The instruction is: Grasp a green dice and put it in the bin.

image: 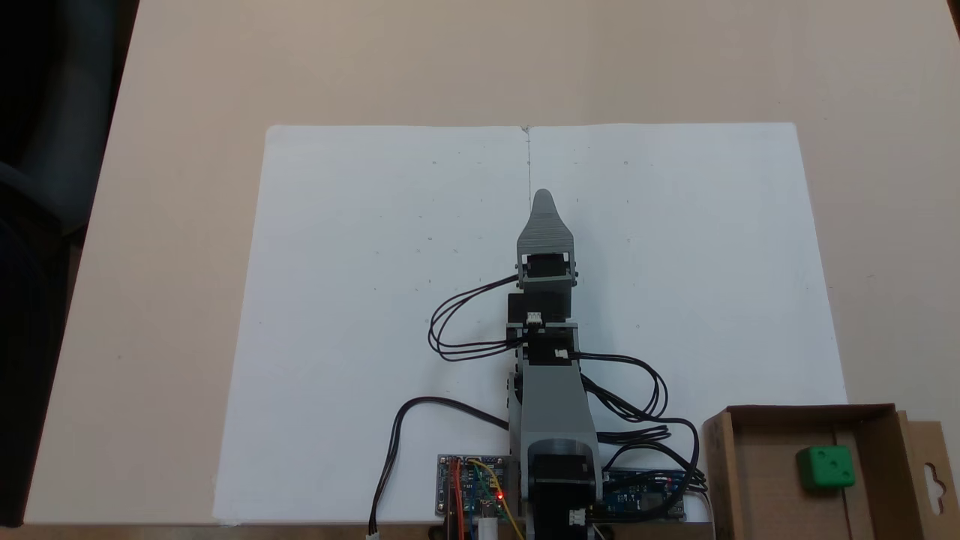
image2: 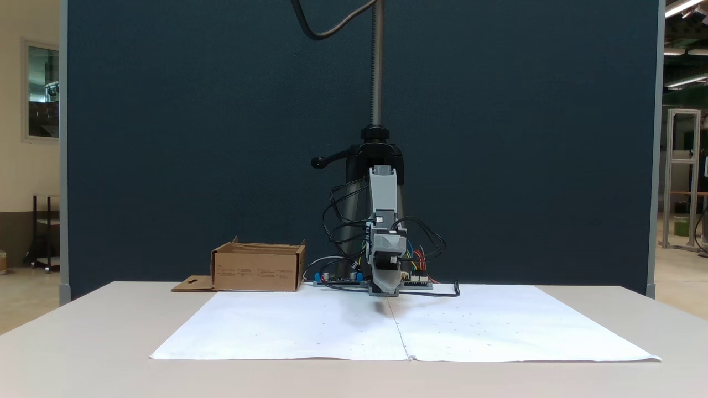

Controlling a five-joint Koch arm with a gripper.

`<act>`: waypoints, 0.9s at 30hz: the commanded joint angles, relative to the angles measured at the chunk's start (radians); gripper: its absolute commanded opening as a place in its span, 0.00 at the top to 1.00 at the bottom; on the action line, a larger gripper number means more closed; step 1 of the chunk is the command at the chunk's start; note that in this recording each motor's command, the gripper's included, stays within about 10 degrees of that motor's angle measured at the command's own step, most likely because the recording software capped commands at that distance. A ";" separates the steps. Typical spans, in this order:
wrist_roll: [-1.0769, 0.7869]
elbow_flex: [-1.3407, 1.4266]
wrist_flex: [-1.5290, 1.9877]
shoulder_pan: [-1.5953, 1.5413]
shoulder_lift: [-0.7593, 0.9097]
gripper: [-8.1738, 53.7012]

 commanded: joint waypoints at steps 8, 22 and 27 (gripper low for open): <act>-0.078 0.074 -0.285 0.018 0.118 0.16; -0.075 0.074 -0.555 0.012 0.114 0.15; -0.075 0.072 -0.638 0.012 0.114 0.15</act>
